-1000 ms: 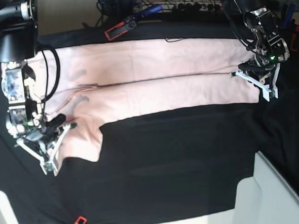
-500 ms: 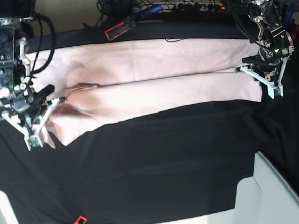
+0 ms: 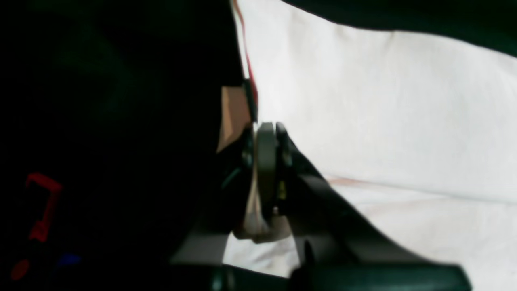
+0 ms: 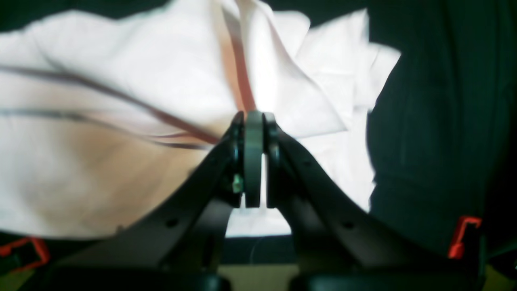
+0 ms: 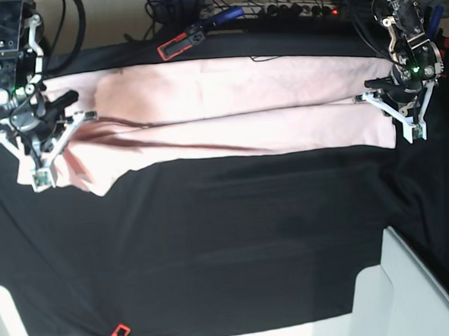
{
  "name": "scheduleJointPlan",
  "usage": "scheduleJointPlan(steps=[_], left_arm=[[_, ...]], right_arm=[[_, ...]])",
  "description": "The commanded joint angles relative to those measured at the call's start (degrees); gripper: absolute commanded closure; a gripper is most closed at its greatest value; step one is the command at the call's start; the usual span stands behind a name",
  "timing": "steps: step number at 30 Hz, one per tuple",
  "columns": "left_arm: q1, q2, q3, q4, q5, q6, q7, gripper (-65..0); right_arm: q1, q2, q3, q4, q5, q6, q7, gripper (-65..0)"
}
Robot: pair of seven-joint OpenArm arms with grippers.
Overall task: Fold the T-shirt properly
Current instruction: 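Pull the held shirt edges toward the robot with both grippers, folding it over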
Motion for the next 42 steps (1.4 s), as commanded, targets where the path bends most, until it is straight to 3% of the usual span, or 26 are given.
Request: scheduleJointPlan(steps=[1,12,26,34,42], left_arm=[[-0.3,-0.9,-0.2,1.1,0.1,0.5,-0.9,0.0],[-0.3,-0.9,-0.2,1.1,0.1,0.4,-0.9,0.0],[-0.2,-0.9,-0.1,1.6,0.1,0.4,-0.9,0.0],[4.1,-1.7,3.1,9.8,0.2,0.4,-0.8,0.0],[6.6,-1.7,2.0,8.3,0.2,0.5,-0.8,0.0]], right_arm=[[-0.2,0.4,0.2,1.4,0.0,-0.2,0.8,-0.3],[-4.6,-1.0,5.7,3.5,0.0,0.0,0.3,-0.3],[-5.7,-1.1,5.7,-0.4,-0.1,-0.2,0.4,-0.3],[-4.1,-1.1,5.7,-6.3,-0.1,-0.2,3.0,-0.3],[-4.3,-1.1,5.7,-6.3,-0.1,-0.2,3.2,-0.3]])
